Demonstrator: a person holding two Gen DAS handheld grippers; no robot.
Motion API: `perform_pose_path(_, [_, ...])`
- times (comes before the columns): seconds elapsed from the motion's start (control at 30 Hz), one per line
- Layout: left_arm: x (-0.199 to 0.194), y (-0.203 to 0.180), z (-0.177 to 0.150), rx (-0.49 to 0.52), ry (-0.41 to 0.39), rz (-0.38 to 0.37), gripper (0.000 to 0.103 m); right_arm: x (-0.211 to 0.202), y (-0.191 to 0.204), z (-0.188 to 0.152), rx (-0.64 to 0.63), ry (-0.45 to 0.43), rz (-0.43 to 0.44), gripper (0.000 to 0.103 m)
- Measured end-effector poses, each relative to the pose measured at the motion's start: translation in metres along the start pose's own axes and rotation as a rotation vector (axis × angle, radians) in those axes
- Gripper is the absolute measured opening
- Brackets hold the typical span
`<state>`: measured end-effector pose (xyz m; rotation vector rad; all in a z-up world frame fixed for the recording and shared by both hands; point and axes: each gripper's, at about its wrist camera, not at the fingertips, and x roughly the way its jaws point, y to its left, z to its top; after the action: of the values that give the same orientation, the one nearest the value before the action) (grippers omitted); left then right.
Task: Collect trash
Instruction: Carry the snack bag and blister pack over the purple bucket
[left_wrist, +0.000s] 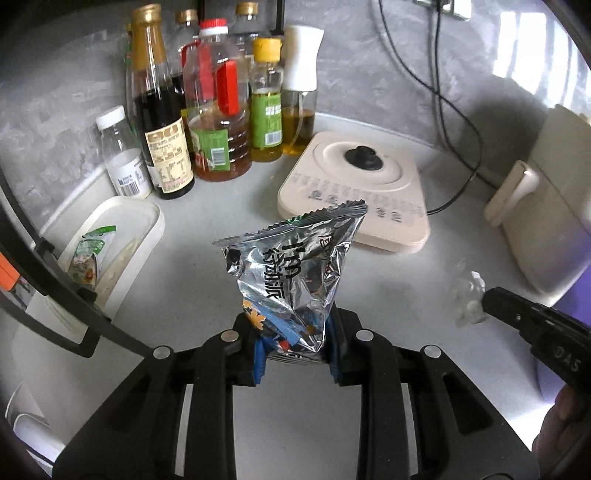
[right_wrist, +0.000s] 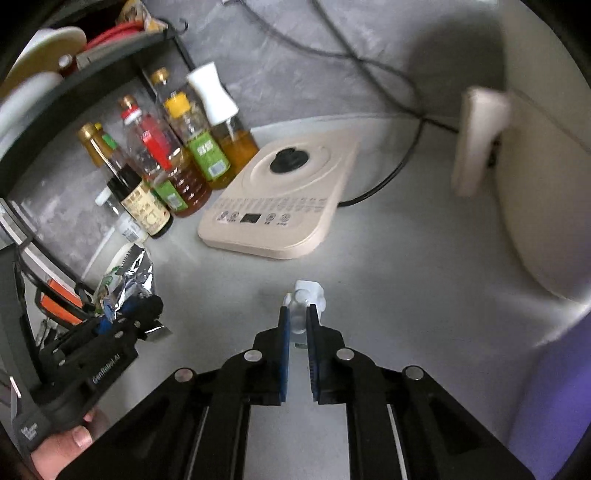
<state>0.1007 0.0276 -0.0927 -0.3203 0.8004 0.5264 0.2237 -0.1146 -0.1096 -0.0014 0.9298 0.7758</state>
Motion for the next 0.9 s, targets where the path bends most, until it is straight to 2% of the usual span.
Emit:
perform_pose_path(0.13, [-0.007,-0.001,-0.003,0.017,-0.003,-0.018,0.026,-0.02,-0.004,-0.006,0.023,-0.038,-0.021,0.01])
perform_pose_path(0.27, [-0.011,-0.002,0.0,0.024,-0.019,-0.026,0.026,-0.027,-0.009,-0.009,0.041,-0.041,-0.033,0.01])
perform_pose_path(0.53, [-0.02,-0.001,-0.001,0.009,-0.05,-0.04,0.026,-0.045,0.003,-0.008,0.005,-0.09,-0.018,0.01])
perform_pose_path(0.7, [-0.037,-0.008,0.004,0.027,-0.09,-0.069,0.026,-0.073,0.012,-0.008,-0.019,-0.168,-0.027,0.01])
perform_pose_path(0.9, [-0.056,-0.027,0.016,0.058,-0.142,-0.124,0.026,-0.111,0.013,-0.006,-0.033,-0.265,-0.078,0.01])
